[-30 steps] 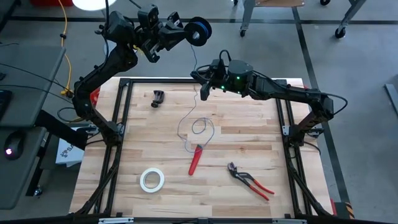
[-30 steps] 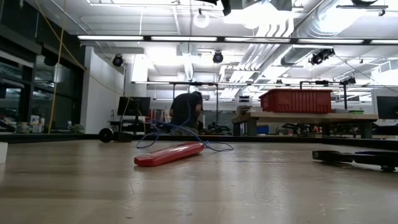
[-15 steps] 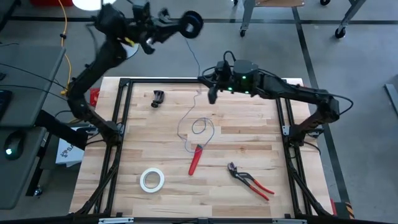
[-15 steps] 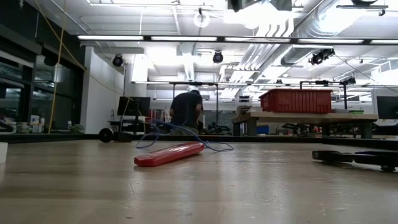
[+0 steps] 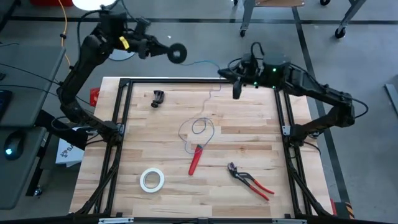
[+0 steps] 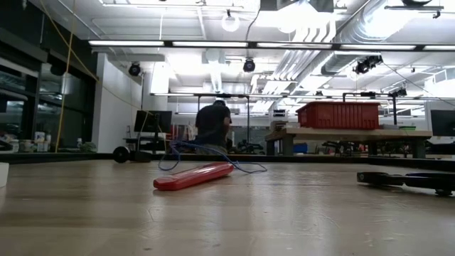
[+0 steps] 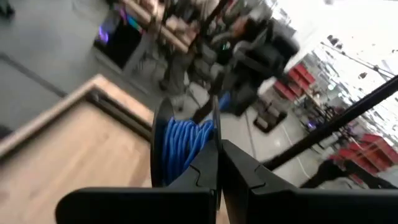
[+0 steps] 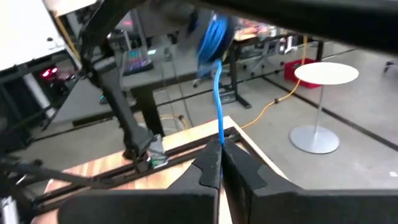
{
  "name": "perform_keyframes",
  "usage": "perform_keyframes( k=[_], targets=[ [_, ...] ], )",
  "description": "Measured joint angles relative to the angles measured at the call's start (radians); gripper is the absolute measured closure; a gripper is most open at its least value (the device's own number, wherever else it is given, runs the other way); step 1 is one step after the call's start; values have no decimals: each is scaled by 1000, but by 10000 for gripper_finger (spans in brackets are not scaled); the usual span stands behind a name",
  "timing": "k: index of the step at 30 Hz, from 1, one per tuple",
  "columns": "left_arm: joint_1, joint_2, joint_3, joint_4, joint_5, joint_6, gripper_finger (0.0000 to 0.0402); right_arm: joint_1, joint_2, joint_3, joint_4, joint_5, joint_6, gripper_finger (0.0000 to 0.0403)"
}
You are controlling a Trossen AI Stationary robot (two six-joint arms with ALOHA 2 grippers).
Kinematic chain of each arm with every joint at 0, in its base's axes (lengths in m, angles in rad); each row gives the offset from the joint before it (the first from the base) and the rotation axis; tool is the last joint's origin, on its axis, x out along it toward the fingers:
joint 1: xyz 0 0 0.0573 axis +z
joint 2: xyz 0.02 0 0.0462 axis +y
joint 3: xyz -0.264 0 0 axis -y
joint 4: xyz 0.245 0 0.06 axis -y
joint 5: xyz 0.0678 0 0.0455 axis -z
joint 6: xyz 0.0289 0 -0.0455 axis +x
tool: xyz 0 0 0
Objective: Coil cords
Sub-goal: Coil the blue wire cable onto the black spool
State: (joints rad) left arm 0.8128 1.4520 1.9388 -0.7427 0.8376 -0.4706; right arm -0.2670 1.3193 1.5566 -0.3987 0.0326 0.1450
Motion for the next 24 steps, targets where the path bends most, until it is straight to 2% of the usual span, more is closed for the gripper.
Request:
perform_keyframes(
  k=[9,13,16,20,24],
  targets=[
    [-47,61,0,-58,21,10,401,-59,-16,0,23,-26,4,403],
    [-91,102,1,-55,104,-21,401,-81,-16,0,37,-38,4,403],
    [-145,153,1,-44,130,-24,401,-91,-6,0,60,-71,9,403],
    [-207,219,0,56,176,-69,401,-94,20,0,87,-116,27,403],
    [-256,283,0,268,257,-186,401,-94,32,0,96,-147,38,403]
  ],
)
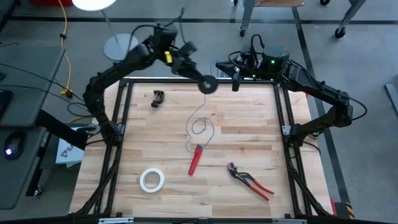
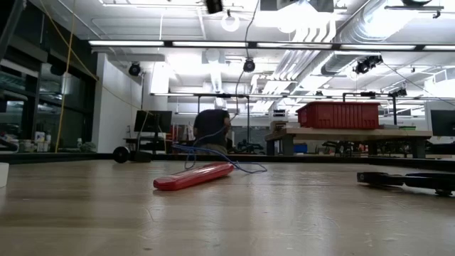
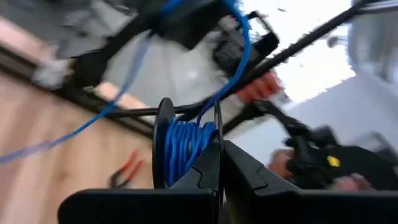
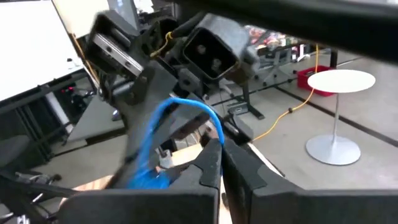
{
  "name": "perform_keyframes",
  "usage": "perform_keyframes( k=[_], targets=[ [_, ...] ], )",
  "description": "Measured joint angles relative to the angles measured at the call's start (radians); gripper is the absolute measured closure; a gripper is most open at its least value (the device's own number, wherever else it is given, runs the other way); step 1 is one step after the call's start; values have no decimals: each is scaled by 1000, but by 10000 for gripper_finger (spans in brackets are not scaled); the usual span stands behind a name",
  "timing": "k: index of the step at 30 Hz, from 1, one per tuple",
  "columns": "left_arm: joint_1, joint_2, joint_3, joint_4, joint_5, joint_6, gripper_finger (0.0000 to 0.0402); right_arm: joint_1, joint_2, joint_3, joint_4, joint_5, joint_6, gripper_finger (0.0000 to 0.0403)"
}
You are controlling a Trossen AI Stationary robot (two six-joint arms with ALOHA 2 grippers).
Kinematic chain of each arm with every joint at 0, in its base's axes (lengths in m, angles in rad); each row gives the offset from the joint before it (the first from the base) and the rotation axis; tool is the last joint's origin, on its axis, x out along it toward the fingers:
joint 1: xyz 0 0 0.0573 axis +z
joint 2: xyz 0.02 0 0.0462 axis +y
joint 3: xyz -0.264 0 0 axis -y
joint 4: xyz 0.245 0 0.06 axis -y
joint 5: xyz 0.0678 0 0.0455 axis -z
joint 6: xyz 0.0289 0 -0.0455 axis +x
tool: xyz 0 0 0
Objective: Coil cords
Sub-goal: Coil the blue wire cable onto the black spool
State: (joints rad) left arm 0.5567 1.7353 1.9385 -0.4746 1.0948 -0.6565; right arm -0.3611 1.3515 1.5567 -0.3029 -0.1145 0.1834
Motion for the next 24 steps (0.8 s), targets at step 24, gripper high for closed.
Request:
perform_keyframes(
  k=[24],
  targets=[
    [-94,126,1,1098,-183,-436,401,10,45,1,174,-105,71,403]
  ],
)
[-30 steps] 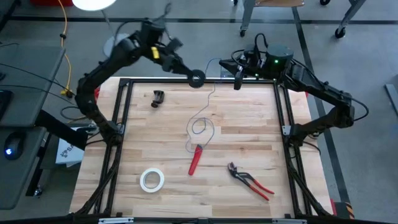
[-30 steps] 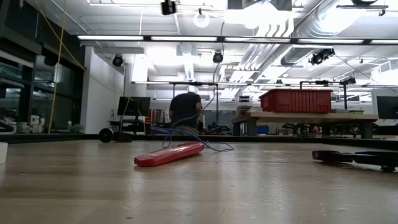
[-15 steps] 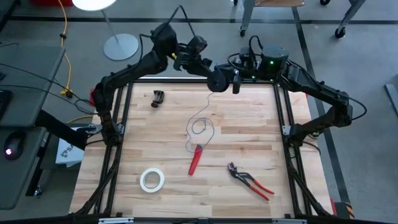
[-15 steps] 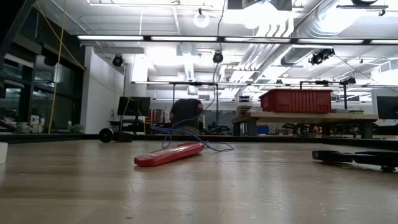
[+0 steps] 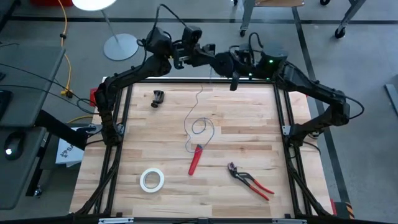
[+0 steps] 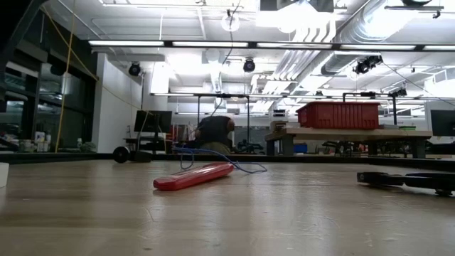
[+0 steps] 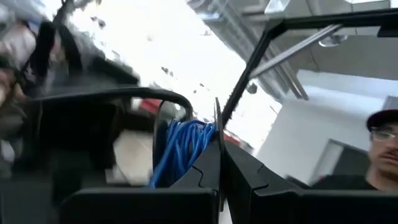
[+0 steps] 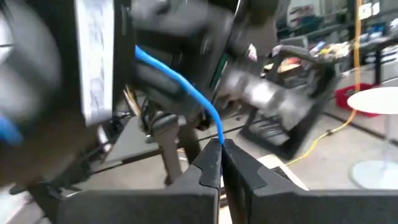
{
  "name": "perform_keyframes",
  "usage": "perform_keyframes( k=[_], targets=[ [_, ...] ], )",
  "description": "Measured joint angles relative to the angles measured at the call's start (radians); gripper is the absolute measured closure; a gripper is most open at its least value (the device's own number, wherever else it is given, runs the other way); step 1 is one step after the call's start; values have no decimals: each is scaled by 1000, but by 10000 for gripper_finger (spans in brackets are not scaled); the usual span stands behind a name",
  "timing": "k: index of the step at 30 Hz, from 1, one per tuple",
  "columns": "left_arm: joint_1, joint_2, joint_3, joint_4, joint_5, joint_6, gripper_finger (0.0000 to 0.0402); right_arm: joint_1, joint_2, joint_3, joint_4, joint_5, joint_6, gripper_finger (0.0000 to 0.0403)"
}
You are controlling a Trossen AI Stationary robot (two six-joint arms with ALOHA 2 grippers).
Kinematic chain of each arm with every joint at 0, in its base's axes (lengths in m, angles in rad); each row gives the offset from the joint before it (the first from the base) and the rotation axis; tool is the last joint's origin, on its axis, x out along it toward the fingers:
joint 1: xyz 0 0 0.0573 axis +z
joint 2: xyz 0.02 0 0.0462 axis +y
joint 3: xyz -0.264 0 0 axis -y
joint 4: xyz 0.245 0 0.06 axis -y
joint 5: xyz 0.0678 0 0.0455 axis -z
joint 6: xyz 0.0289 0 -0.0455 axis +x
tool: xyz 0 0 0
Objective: Coil cords
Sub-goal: Coil the blue wire cable onto the black spool
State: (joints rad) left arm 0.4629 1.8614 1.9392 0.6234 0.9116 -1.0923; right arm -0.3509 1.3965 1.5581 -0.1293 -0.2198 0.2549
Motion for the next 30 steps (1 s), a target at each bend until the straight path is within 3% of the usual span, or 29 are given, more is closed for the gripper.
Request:
perform_keyframes(
  k=[6,21,24,30],
  targets=[
    [27,-3,-1,100,-81,37,401,6,28,0,44,-16,36,403],
    [184,-111,-2,71,-32,149,401,18,23,0,40,-9,-75,396],
    [186,-132,1,60,-43,191,401,19,28,-2,6,12,-102,368],
    [157,-125,0,59,-54,207,401,19,53,-2,-14,116,-106,262]
  ],
)
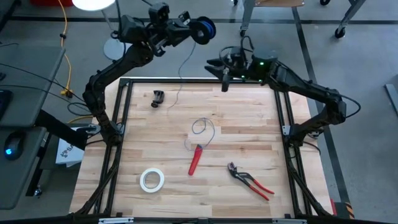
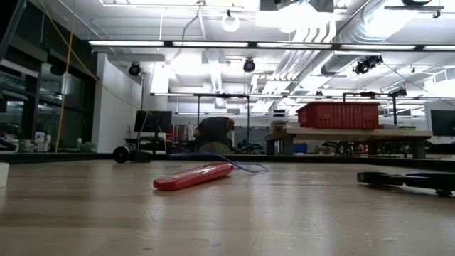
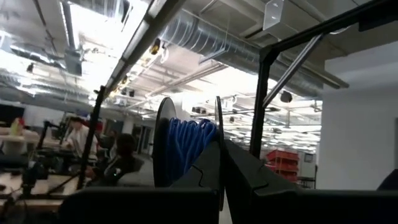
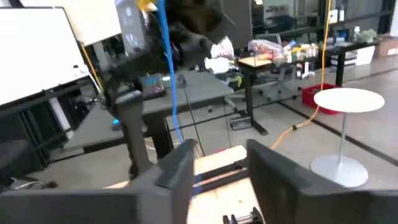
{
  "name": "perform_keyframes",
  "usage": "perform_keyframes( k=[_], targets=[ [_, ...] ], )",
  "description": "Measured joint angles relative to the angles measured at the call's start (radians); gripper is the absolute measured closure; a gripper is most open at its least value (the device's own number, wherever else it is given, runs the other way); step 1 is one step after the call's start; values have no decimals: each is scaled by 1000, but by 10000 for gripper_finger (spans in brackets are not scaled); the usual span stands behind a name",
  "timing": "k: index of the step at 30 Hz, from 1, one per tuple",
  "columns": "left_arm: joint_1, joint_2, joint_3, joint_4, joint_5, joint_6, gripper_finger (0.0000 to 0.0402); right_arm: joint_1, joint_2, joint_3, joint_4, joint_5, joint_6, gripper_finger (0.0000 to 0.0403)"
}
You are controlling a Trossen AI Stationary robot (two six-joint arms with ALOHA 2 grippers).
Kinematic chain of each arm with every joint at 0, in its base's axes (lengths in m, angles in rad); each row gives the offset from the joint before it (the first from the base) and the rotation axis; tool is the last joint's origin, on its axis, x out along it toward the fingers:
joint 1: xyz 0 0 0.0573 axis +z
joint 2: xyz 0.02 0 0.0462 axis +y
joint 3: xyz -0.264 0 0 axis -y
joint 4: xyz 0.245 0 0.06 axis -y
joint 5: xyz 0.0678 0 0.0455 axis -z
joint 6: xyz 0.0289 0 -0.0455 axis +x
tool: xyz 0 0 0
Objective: Coil cords
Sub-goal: Coil the blue wire cable onto the black spool
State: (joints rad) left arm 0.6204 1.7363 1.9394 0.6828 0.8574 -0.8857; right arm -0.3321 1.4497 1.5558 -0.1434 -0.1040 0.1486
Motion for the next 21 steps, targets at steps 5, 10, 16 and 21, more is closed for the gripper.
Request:
perform_keyframes(
  k=[5,10,16,21],
  targets=[
    [-21,-4,0,9,-29,33,401,22,54,0,52,4,0,200],
    [-29,-2,0,3,-49,34,401,51,94,0,60,-18,-20,190],
    [-29,-2,0,2,-82,27,401,60,98,0,57,-154,5,190],
    [-41,-2,0,3,-84,32,401,58,99,0,48,-191,-3,190]
  ],
)
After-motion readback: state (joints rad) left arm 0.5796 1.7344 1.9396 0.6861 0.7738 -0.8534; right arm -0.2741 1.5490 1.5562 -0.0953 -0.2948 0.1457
